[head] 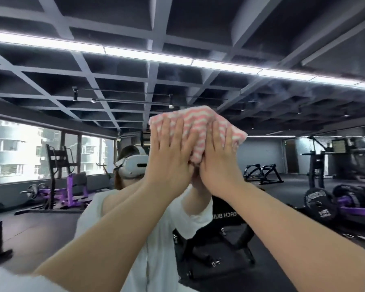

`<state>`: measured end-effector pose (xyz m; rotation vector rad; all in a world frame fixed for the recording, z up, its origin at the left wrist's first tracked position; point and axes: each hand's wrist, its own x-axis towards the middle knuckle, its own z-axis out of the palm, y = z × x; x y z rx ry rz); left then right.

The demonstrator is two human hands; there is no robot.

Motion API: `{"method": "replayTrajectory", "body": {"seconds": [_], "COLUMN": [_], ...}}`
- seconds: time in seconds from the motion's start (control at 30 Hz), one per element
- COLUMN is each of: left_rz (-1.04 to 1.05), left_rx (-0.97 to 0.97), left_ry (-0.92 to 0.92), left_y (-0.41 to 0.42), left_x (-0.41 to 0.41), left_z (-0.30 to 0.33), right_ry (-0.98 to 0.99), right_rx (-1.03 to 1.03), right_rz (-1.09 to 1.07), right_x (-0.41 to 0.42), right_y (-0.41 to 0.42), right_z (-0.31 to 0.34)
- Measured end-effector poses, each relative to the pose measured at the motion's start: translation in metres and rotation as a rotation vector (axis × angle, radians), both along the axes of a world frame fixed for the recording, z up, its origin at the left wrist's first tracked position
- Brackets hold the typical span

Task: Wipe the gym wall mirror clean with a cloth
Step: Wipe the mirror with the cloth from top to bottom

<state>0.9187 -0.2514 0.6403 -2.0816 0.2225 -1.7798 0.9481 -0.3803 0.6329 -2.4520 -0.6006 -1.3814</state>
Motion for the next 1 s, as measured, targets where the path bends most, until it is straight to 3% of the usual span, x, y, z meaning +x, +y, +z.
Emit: {"method": "replayTrajectory", "body": {"seconds": [0.13, 0.27, 0.43, 0.6, 0.83, 1.0], "left_rz": [-0.076, -0.077, -0.114, -0.145, -0.084, 0.031], "left_rx": [0.055, 0.095, 0.106, 0.133, 0.036, -0.173], "left_ry": [0.011, 0.111, 0.205, 0.169, 0.144, 0.109], "left_y": [-0.013, -0.023, -0.032, -0.049, -0.091, -0.138], "left_x": [0.006, 0.011, 0.013, 0.025, 0.042, 0.061], "left_z": [-0.038, -0.074, -0.088, -0.091, -0.076, -0.03], "right_ry": [-0.066, -0.306, -0.197, -0.146, -0.221, -0.303], "right_rx": [-0.047, -0.041, -0.056, 0.0, 0.11, -0.008], "right_rz": [-0.029, -0.076, -0.169, -0.203, -0.015, 0.077], "right_x": [0.009, 0.017, 0.017, 0.031, 0.071, 0.108], "right_y": [-0.01, -0.024, -0.031, -0.04, -0.11, -0.171], "right_z": [-0.038, -0.09, -0.121, -0.128, -0.097, -0.038]}}
